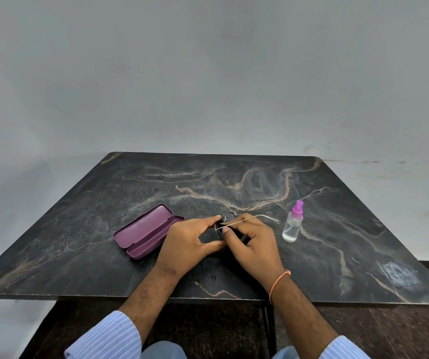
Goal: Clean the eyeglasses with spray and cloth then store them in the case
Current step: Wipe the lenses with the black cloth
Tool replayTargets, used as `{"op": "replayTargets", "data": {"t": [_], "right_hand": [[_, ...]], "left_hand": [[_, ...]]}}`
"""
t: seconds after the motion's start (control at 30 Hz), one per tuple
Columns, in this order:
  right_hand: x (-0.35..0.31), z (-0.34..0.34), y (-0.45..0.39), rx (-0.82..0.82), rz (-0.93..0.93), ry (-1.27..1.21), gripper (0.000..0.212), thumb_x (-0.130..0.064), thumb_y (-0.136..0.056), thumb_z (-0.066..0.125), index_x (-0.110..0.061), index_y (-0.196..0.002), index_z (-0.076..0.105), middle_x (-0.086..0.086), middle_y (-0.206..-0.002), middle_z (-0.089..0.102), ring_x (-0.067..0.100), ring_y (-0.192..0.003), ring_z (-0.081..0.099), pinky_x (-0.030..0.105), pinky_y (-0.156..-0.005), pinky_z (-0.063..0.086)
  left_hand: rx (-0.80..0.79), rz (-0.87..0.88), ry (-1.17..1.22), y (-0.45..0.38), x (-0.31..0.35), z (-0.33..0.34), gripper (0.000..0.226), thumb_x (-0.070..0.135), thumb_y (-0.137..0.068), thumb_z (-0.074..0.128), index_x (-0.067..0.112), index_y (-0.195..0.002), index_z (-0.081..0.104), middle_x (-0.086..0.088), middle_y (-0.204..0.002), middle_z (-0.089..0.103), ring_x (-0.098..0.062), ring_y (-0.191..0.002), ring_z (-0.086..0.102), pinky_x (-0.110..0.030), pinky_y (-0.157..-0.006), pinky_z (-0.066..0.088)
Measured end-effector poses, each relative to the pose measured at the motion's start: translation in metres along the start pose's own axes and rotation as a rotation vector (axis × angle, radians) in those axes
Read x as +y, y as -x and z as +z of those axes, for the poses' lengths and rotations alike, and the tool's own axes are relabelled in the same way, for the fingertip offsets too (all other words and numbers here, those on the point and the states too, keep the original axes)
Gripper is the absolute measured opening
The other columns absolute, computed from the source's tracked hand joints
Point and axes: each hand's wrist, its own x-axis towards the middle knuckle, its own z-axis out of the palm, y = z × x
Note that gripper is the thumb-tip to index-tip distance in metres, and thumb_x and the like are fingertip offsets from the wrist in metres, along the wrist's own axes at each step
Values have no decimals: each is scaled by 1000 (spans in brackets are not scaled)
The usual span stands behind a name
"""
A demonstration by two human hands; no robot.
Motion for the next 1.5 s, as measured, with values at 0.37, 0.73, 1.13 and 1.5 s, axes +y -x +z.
{"op": "replayTargets", "data": {"t": [0.37, 0.73, 1.13, 1.5], "right_hand": [[-3, -2, 0, -14, 10, -46, 16, -16, -94, 77, -25, -87, 86, -12, -87, 74, 12, -87, 69, 19, -75, 49], [-1, -1, 1, -10, -17, -26, 14, -18, -95, 76, -25, -91, 87, -15, -95, 75, 11, -93, 72, 25, -78, 55], [0, -1, 2, -2, -43, -19, 19, -29, -91, 71, -32, -103, 86, -14, -94, 74, 12, -94, 71, 34, -79, 58], [-4, -3, 3, -11, 11, -40, 18, -28, -88, 71, -30, -95, 86, -12, -88, 72, 13, -85, 69, 27, -74, 55]], "left_hand": [[-1, -10, 12, -1, -1, 1, 63, 38, -76, 95, 17, -133, 77, 3, -125, 82, 0, -114, 75, -17, -103, 56], [-8, -1, 25, 0, 1, 0, 64, 48, -78, 87, 14, -132, 78, 3, -124, 82, 1, -114, 74, -12, -103, 54], [0, -25, 54, -1, 0, -1, 65, 54, -78, 81, 16, -132, 78, 5, -122, 82, 2, -111, 75, -18, -100, 58], [-4, -38, 79, -1, 2, -1, 65, 51, -76, 85, 18, -131, 78, 6, -123, 82, 4, -112, 74, -14, -101, 56]]}}
